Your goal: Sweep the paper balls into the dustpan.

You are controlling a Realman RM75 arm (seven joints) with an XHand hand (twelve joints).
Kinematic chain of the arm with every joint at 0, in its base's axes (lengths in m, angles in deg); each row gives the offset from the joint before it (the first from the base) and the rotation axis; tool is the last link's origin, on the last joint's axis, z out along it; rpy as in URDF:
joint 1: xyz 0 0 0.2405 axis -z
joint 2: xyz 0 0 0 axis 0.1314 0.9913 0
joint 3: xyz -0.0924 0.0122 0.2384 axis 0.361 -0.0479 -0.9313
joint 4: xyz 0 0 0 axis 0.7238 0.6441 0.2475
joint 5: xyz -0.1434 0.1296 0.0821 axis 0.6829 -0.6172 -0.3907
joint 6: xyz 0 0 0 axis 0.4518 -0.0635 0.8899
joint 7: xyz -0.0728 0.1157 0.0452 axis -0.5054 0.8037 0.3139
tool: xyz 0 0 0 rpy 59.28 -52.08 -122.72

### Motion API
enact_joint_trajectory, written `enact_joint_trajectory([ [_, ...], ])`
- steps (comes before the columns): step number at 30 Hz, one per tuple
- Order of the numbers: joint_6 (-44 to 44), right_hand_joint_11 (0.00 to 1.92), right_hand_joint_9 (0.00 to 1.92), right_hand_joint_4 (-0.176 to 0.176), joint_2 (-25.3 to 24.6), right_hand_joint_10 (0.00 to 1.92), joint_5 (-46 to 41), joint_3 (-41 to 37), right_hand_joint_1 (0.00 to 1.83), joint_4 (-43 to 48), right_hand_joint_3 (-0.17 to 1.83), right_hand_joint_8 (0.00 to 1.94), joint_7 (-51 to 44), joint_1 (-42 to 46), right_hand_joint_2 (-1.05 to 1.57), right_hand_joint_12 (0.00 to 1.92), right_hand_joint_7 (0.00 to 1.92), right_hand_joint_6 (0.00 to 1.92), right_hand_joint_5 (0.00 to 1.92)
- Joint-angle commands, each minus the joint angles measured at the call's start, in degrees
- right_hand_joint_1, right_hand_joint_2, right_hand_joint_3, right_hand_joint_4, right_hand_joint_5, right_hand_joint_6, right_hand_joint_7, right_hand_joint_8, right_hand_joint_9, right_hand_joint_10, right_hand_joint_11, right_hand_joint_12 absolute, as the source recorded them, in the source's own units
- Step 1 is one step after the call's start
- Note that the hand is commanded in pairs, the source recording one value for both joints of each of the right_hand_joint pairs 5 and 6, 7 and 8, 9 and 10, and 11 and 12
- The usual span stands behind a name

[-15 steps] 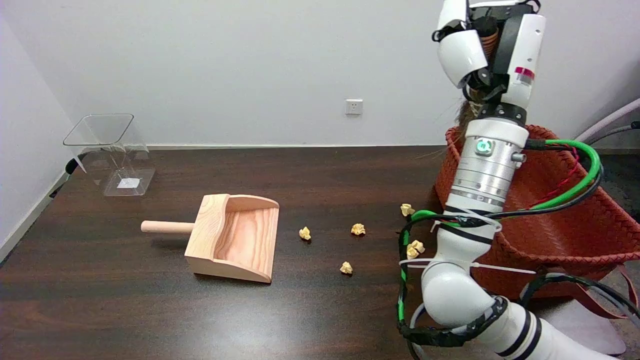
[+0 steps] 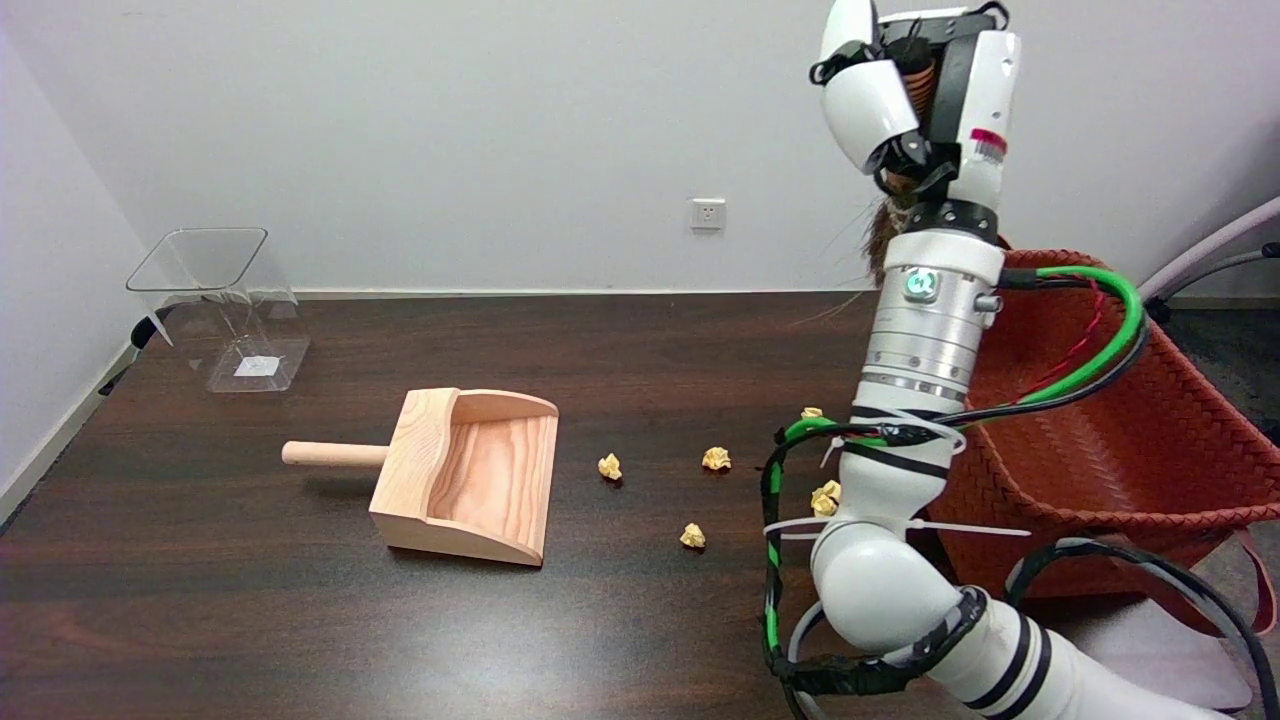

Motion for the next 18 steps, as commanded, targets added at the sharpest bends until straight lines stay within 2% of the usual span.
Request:
enact_joint_trajectory([
  [1, 2.3, 1.92, 1.92, 0.0, -2.5, 1.92, -2.4, 2.8, 0.89, -4.7, 0.57, 1.92, -0.8, 0.3, 1.57, 1.92, 1.92, 1.92, 1.92],
  [6, 4.6, 1.92, 1.92, 0.0, -2.3, 1.92, 0.9, 2.9, 0.88, -9.3, 0.54, 1.92, 0.6, 1.3, 1.57, 1.92, 1.92, 1.92, 1.92],
  [18, 7.9, 1.92, 1.92, 0.0, -2.6, 1.92, 1.0, 2.9, 0.87, -17.4, 0.52, 1.92, 11.4, 3.8, 1.57, 1.92, 1.92, 1.92, 1.92],
])
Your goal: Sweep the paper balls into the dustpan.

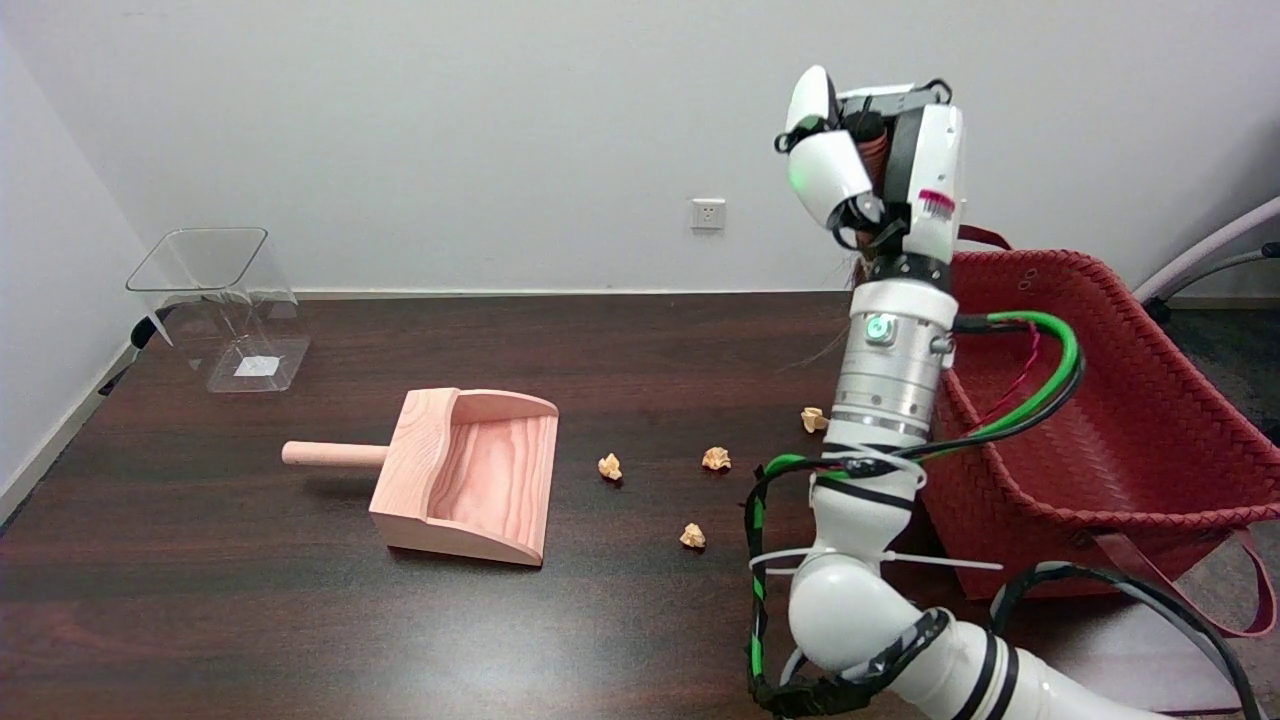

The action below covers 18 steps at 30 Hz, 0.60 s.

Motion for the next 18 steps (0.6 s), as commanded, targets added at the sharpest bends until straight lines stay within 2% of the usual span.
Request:
enact_joint_trajectory([
  [1, 4.6, 1.92, 1.92, 0.0, -0.8, 1.92, 1.3, 0.8, 0.87, -10.5, 0.52, 1.92, 9.8, 3.0, 1.57, 1.92, 1.92, 1.92, 1.92],
  [6, 5.4, 1.92, 1.92, 0.0, -0.7, 1.92, 1.3, 0.5, 0.87, -14.9, 0.53, 1.92, 15.7, 3.5, 1.57, 1.92, 1.92, 1.92, 1.92],
  [11, 5.3, 1.92, 1.92, 0.0, -0.5, 1.92, 1.3, 0.2, 0.85, -20.5, 0.57, 1.92, 25.6, 2.8, 1.57, 1.92, 1.92, 1.92, 1.92],
  [18, 4.8, 1.92, 1.92, 0.0, -0.3, 1.92, 0.8, 0.1, 0.84, -25.9, 0.53, 1.92, 27.4, 1.9, 1.57, 1.92, 1.92, 1.92, 1.92],
])
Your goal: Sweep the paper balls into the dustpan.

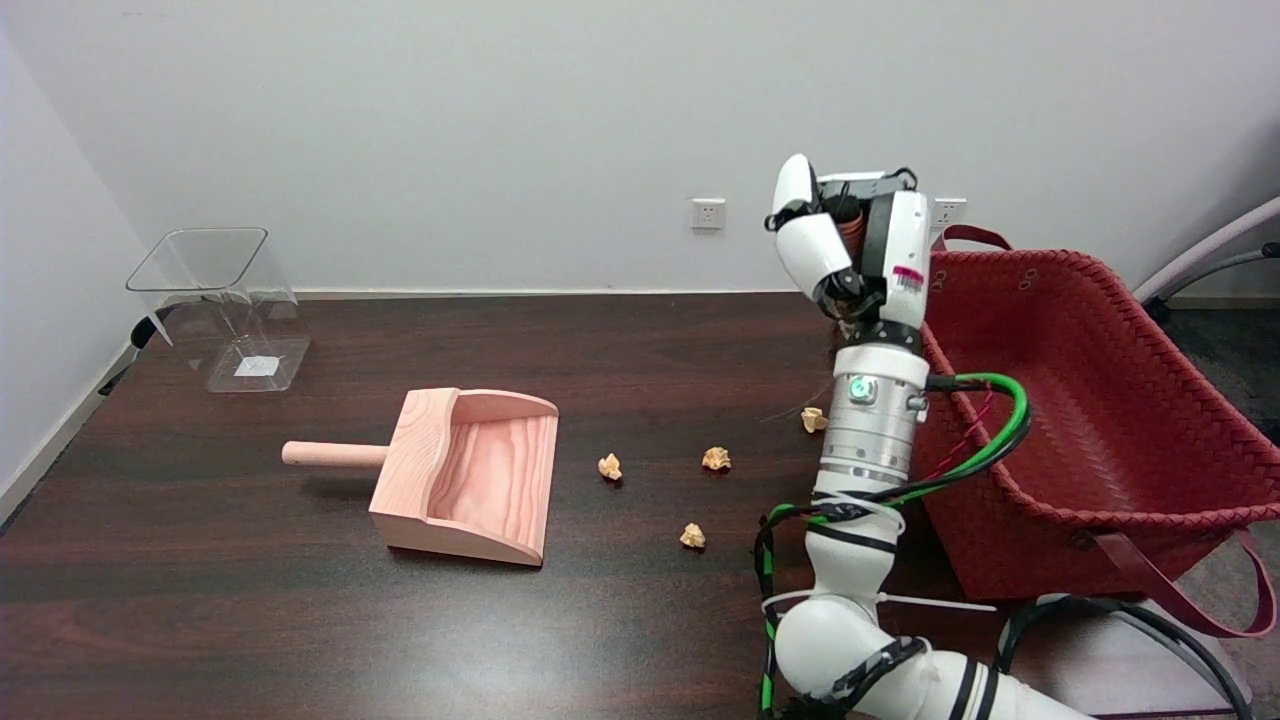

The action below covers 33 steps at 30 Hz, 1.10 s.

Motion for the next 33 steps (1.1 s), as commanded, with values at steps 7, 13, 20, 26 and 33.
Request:
enact_joint_trajectory([
  [7, 1.0, 1.92, 1.92, 0.0, 0.2, 1.92, -1.0, -0.6, 0.83, -19.4, 0.54, 1.92, 16.2, -1.0, 1.57, 1.92, 1.92, 1.92, 1.92],
  [13, 1.5, 1.92, 1.92, 0.0, 0.4, 1.92, -0.9, -1.4, 0.83, -22.9, 0.54, 1.92, 18.4, -2.0, 1.57, 1.92, 1.92, 1.92, 1.92],
  [20, 1.2, 1.92, 1.92, 0.0, 0.6, 1.92, -0.7, -1.6, 0.82, -26.5, 0.56, 1.92, 18.7, -3.4, 1.57, 1.92, 1.92, 1.92, 1.92],
  [26, 1.5, 1.92, 1.92, 0.0, 0.8, 1.92, -0.5, -1.7, 0.81, -28.8, 0.56, 1.92, 18.9, -5.6, 1.57, 1.92, 1.92, 1.92, 1.92],
  [33, 0.9, 1.92, 1.92, 0.0, 0.3, 1.92, -0.5, -1.1, 0.8, -31.0, 0.57, 1.92, 19.3, -6.4, 1.57, 1.92, 1.92, 1.92, 1.92],
])
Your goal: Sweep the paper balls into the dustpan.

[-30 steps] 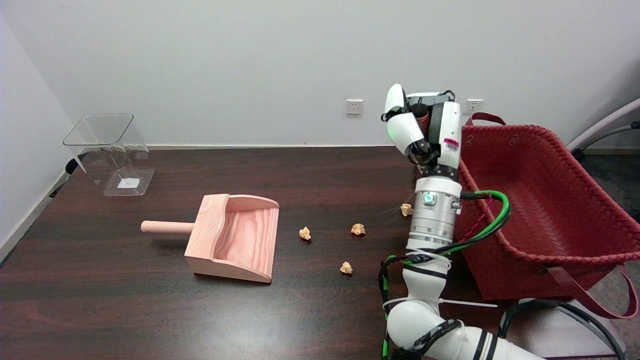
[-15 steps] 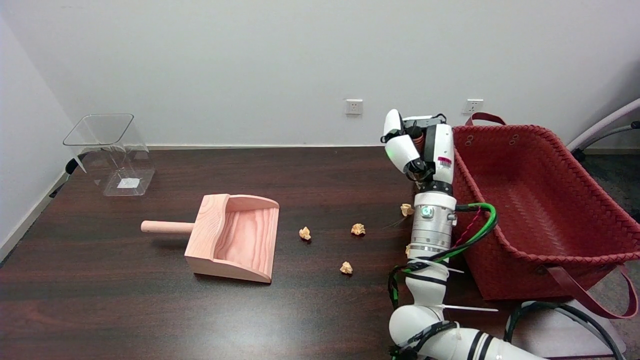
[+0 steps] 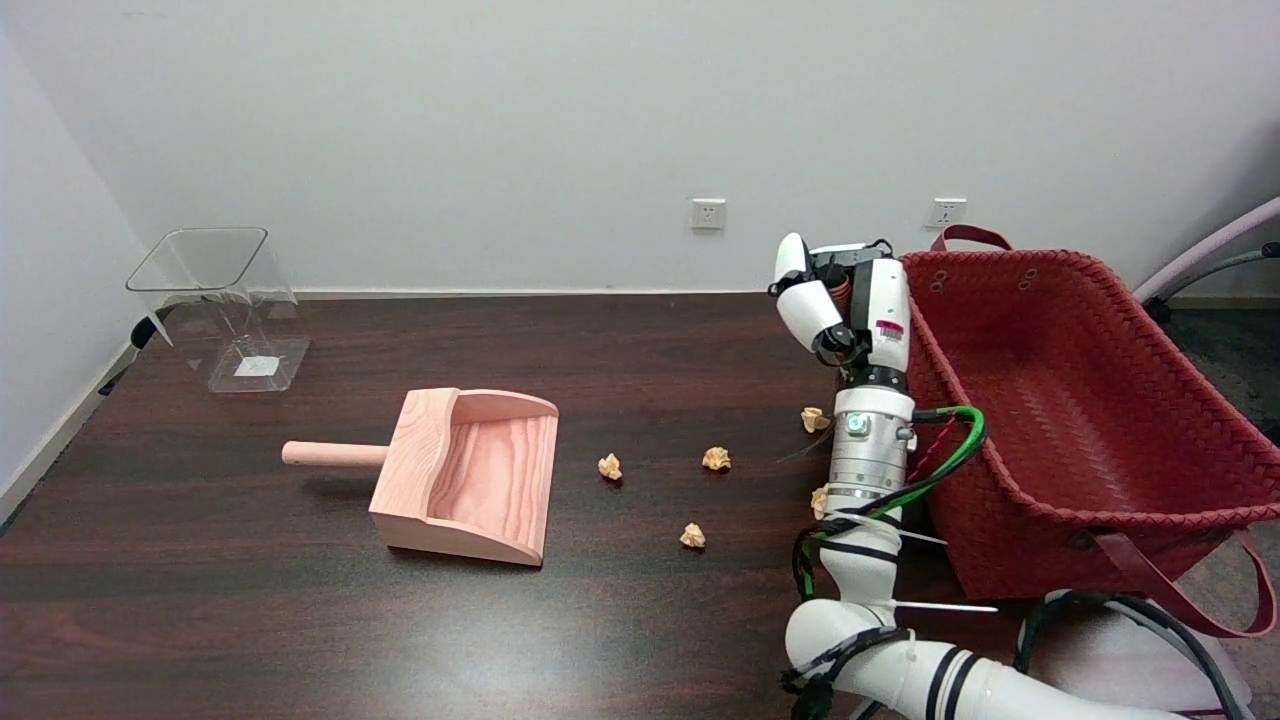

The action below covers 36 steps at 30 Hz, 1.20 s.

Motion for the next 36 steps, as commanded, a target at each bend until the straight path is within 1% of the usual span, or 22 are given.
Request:
enact_joint_trajectory([
  [1, -0.2, 1.92, 1.92, 0.0, -0.4, 1.92, 0.1, 0.2, 0.8, -7.4, 0.58, 1.92, 2.7, -3.1, 1.57, 1.92, 1.92, 1.92, 1.92],
  [5, -0.2, 1.92, 1.92, 0.0, -2.1, 1.92, 0.1, 0.9, 0.79, -8.5, 0.6, 1.92, 2.8, -3.6, 1.57, 1.92, 1.92, 1.92, 1.92],
  [9, 0.2, 1.92, 1.92, 0.0, -4.3, 1.92, 0.0, 1.0, 0.78, -9.9, 0.54, 1.92, 3.3, -3.2, 1.57, 1.92, 1.92, 1.92, 1.92],
  [14, 0.2, 1.92, 1.92, 0.0, -6.5, 1.92, 0.1, 1.4, 0.77, -12.1, 0.49, 1.92, 7.0, -3.5, 1.57, 1.92, 1.92, 1.92, 1.92],
  [24, 0.2, 1.92, 1.92, 0.0, -9.6, 1.92, 0.4, 2.9, 0.75, -12.4, 0.4, 1.92, 7.4, -3.8, 1.57, 1.92, 1.92, 1.92, 1.92],
  [36, 0.3, 1.92, 1.92, 0.0, -15.1, 1.92, 1.6, 3.9, 0.75, -12.3, 0.26, 1.92, 6.9, -5.0, 1.57, 1.92, 1.92, 1.92, 1.92],
])
